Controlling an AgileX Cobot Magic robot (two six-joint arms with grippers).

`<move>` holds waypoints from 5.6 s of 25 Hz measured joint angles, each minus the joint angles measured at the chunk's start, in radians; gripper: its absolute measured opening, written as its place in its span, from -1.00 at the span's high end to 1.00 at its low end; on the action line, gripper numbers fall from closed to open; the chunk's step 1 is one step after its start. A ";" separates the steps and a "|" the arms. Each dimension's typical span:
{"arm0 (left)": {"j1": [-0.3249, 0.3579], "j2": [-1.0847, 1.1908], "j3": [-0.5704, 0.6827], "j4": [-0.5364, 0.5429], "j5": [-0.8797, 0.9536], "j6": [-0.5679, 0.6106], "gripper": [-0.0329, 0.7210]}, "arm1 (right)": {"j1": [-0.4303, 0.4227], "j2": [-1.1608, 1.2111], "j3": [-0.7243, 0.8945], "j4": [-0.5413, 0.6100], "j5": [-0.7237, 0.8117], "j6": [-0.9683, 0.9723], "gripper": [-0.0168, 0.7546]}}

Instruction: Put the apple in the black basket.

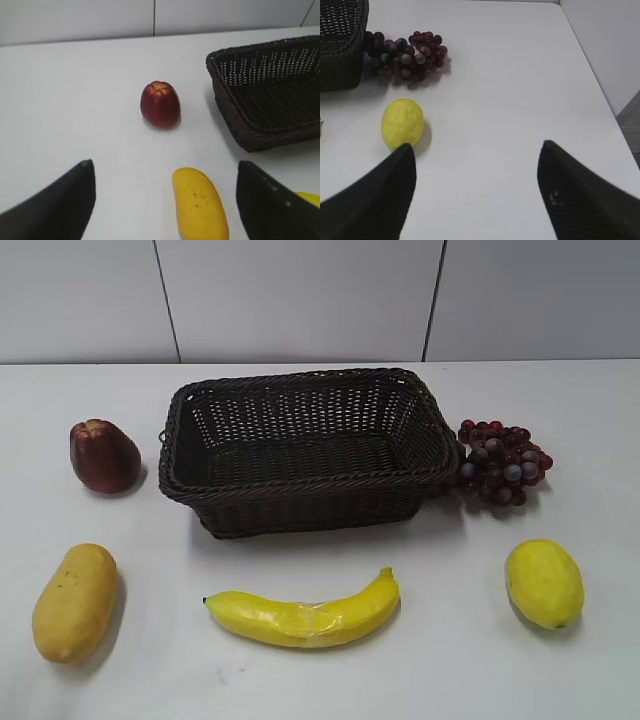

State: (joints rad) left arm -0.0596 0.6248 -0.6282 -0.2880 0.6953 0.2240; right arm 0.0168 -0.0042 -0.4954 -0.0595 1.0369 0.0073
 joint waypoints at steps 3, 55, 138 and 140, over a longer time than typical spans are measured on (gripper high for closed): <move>0.000 0.240 -0.110 -0.007 -0.002 0.000 -0.85 | 0.000 0.000 0.000 0.000 0.000 0.000 -0.52; -0.098 1.199 -0.898 0.073 0.216 0.012 -0.70 | 0.000 0.000 0.000 0.000 0.000 0.000 -0.52; -0.050 -0.305 -0.064 0.231 0.402 -0.128 -0.67 | 0.000 0.000 0.000 0.000 0.000 0.000 -0.52; -0.050 -0.392 -0.034 0.229 0.436 -0.130 -0.66 | 0.000 0.000 0.000 0.000 0.000 0.000 -0.52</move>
State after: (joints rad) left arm -0.1096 0.2324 -0.6626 -0.0587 1.1315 0.0945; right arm 0.0168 -0.0042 -0.4954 -0.0595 1.0369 0.0073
